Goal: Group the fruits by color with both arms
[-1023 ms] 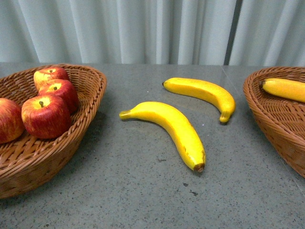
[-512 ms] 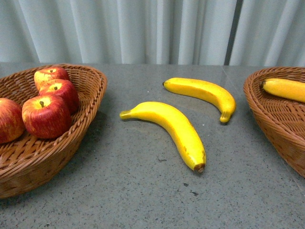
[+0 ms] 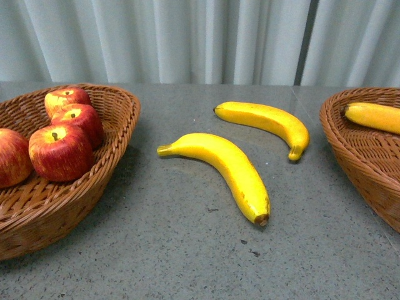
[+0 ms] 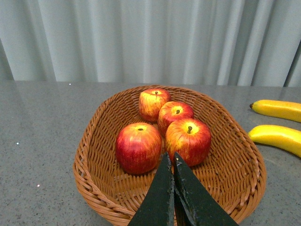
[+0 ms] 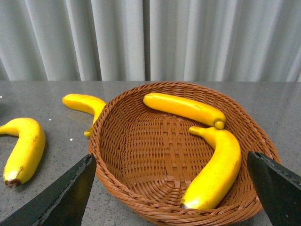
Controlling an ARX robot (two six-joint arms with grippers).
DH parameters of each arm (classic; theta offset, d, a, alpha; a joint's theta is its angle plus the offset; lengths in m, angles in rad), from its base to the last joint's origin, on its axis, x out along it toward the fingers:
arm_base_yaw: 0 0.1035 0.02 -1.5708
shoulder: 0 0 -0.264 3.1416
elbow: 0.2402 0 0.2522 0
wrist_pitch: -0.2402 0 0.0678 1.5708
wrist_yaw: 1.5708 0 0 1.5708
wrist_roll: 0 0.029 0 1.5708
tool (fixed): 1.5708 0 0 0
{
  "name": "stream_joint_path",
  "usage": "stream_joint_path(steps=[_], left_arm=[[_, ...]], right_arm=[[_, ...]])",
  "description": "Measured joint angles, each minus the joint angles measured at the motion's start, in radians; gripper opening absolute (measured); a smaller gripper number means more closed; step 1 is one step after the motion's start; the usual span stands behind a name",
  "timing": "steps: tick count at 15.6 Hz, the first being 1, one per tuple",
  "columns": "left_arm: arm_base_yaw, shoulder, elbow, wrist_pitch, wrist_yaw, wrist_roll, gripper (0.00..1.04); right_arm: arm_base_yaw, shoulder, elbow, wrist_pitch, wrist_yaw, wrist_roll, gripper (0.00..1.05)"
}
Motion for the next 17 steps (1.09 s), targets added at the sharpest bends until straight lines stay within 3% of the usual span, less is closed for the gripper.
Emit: stream_joint_path(steps=[3,6,9,17], left_arm=[[0.000,-0.032,0.000,-0.030,0.000,0.000,0.02],[0.000,-0.194,0.000,-0.206,0.000,0.000,0.02],[0.000,-0.197,0.000,-0.205,0.000,-0.001,0.02],[0.000,-0.197,0.000,-0.206,0.000,0.000,0.79]], right_arm=[[0.000,0.000,0.000,0.000,0.000,0.000,0.98],[0.000,0.000,0.000,0.000,0.000,0.000,0.98],[0.000,0.000,0.000,0.000,0.000,0.000,0.98],[0.000,0.000,0.000,0.000,0.000,0.000,0.98]])
